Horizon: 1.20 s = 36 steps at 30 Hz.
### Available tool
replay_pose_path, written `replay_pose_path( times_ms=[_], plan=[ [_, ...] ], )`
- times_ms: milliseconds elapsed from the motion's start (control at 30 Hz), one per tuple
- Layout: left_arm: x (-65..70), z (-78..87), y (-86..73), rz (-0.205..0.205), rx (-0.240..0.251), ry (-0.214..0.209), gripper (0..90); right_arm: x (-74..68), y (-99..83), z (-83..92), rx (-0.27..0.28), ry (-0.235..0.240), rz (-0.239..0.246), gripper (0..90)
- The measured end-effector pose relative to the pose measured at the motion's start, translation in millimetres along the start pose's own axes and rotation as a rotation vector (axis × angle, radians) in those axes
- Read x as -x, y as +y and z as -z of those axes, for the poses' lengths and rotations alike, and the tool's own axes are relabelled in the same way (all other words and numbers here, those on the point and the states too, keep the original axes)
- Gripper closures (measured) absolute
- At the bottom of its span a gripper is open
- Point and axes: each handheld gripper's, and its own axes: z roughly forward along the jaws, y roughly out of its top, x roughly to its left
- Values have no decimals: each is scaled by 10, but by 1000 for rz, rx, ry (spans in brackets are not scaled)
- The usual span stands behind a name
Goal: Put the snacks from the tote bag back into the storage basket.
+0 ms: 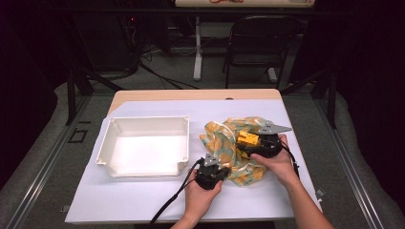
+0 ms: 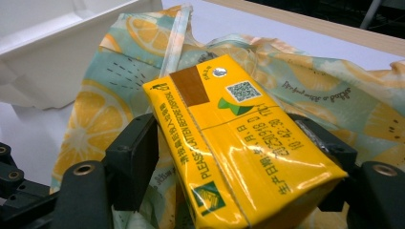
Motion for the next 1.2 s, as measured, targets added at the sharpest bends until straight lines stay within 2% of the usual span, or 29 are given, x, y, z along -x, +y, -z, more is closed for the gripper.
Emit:
replay_pose_path(
  times_ms=[133, 200, 267, 367, 433, 733, 867, 1200],
  plan=[
    [0, 1, 0, 0, 0, -1, 896, -7, -1, 4, -3, -1, 12, 316],
    [0, 3, 1, -1, -2, -1, 897, -22, -13, 24, 0, -2, 35, 493],
    [-1, 4, 1, 0, -3, -2, 896, -42, -19, 34, 0, 0, 53, 509],
    [0, 4, 0, 2, 0, -2, 896, -60, -3, 49, -15, -13, 52, 516],
    [-1, 5, 0, 2, -1, -2, 896, -76, -5, 62, -6, -34, 36, 519],
    [1, 3, 1, -2, -3, 0, 896, -135, 88, 210, 14, -44, 23, 519],
    [3, 3, 1, -1, -5, 1, 896, -142, 117, 256, 35, -46, -3, 518],
    [3, 1, 1, 4, -3, 3, 895, -188, 299, 398, 62, -55, 3, 519]
  ],
)
